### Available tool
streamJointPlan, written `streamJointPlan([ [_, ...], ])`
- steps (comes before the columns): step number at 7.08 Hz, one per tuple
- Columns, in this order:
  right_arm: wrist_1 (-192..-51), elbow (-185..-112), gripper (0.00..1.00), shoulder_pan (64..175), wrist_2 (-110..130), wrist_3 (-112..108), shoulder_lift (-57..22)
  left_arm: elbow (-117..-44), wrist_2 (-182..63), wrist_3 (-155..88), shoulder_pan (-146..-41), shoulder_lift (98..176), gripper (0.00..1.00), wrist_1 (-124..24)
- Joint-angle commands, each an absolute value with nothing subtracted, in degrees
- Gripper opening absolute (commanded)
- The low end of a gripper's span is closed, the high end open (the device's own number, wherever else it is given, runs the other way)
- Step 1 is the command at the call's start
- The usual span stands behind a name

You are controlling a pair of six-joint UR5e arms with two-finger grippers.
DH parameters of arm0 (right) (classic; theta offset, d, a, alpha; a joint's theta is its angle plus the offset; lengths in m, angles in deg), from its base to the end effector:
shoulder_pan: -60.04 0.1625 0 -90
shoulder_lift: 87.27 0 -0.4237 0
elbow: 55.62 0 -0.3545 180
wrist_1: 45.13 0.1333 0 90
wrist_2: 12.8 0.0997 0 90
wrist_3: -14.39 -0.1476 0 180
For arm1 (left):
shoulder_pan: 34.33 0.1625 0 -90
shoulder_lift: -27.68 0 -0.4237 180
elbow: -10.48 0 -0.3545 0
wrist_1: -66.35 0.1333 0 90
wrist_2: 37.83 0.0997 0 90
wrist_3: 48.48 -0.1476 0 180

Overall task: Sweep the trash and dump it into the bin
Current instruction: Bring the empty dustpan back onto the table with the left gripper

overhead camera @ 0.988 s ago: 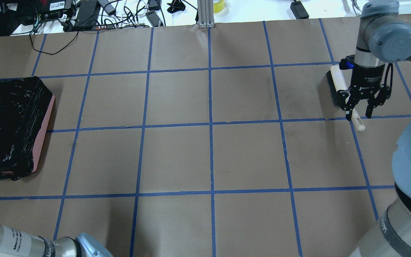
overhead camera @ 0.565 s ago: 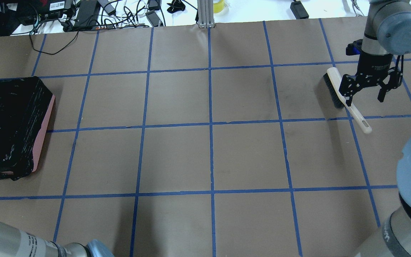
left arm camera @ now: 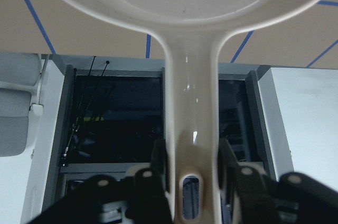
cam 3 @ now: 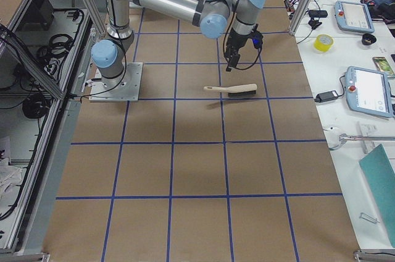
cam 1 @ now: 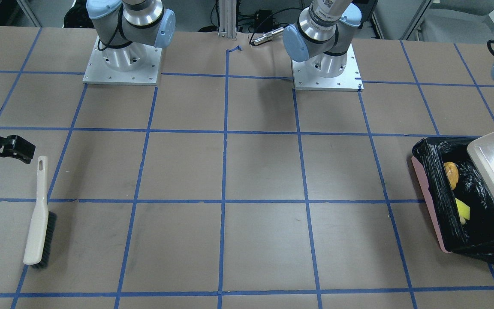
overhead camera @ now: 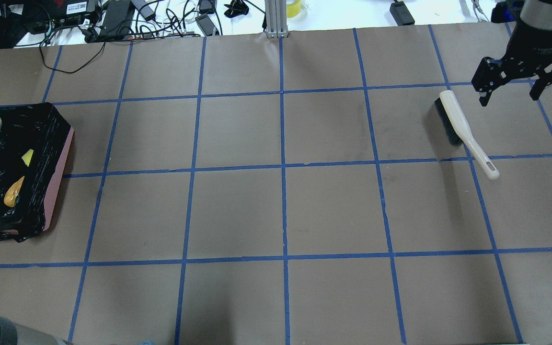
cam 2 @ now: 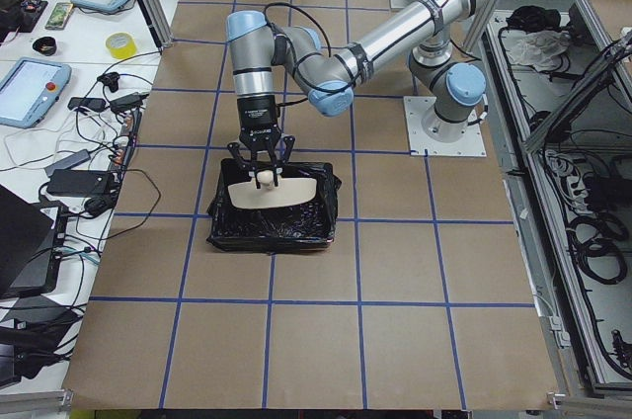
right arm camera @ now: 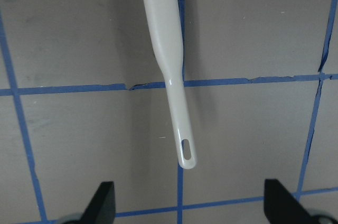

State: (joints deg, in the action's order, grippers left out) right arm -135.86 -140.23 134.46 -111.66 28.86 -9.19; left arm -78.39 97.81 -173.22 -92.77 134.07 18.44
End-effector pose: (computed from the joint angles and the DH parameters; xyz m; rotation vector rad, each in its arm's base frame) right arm -0.0343 -0.5346 0.3816 -0.0174 -3.0114 -0.2078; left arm 0.2889 -0.5233 0.4286 1.5752 1.8211 0.8693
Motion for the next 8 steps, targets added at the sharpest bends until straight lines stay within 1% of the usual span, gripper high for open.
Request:
streamJointPlan([
  [1, -133.8, -140.4, 0.97, 137.6, -104.6, 28.2, -1.9, -77.3, 85.2, -177.6, -90.9, 132.5, 0.0, 13.9],
  [2, -133.8, -140.9, 0.99, 142.1, -103.6, 27.2, 0.6, -75.2, 73.6, -177.7, -87.0, 132.2, 0.0, 4.9],
  [4, -130.3, -141.2, 1.0, 150.8, -104.4, 14.9, 2.5, -72.9, 59.8, -177.2, -86.4, 132.0, 0.0, -6.4],
  [5, -130.1, -141.2, 1.0, 152.7, -103.4, 14.2, 2.8, -72.8, 56.8, -173.6, -88.1, 133.1, 0.0, -8.9],
  [6, -131.0, -140.8, 1.0, 152.8, -103.5, 14.6, 2.9, -72.8, 53.8, -171.6, -92.6, 133.3, 0.0, -10.8],
  [7, -132.3, -141.2, 1.0, 152.9, -103.4, 15.5, 3.6, -72.9, 51.7, -165.1, -97.5, 134.7, 0.0, -10.9],
  [8, -132.5, -141.3, 1.0, 152.9, -103.5, 15.6, 4.1, -72.9, 47.9, -156.5, -99.6, 137.3, 0.0, -10.7],
])
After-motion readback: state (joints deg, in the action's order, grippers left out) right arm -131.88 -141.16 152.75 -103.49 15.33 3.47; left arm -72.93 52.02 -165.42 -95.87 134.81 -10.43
